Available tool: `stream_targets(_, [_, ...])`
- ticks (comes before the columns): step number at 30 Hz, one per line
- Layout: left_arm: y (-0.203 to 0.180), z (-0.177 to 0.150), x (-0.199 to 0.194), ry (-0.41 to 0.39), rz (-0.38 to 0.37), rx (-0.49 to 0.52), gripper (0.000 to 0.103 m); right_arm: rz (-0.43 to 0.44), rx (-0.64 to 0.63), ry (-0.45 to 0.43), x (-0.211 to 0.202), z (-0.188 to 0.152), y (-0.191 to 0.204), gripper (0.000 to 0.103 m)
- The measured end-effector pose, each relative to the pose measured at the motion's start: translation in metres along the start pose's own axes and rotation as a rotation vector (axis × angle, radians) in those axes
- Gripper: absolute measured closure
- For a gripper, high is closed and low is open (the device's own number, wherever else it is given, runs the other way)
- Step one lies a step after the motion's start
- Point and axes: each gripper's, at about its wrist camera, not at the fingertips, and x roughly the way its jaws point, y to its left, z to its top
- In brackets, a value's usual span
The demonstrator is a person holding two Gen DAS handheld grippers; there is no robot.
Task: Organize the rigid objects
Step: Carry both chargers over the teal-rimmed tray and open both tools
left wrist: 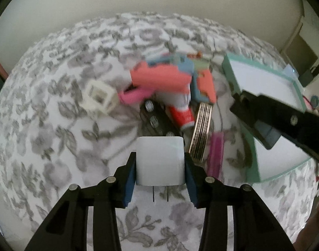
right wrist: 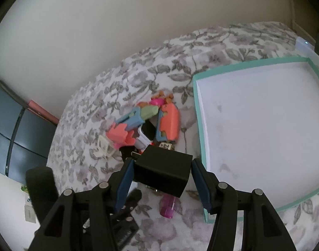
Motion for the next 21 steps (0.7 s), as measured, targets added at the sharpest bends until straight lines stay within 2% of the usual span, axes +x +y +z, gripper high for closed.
stream_targets(6, [-0.021, 0.040, -0.024, -0.056, 0.029, 0.013, 0.059, 0.009, 0.056, -0.092, -0.018, 0.015, -0.010, 0.044])
stream_targets(10, [-0.046, 0.067, -0.030, -0.079, -0.023, -0.009, 0.059, -0.019, 0.113, -0.146, -0.030, 0.025, -0.025, 0.044])
stream_targets(15, [-0.079, 0.084, -0.025, -0.097, -0.068, -0.016, 0.059, -0.105, 0.181, -0.210, -0.043, 0.042, -0.057, 0.044])
stream_targets(21, [-0.117, 0.100, -0.003, -0.091, -0.072, 0.025, 0.059, -0.245, 0.210, -0.284, -0.063, 0.061, -0.098, 0.044])
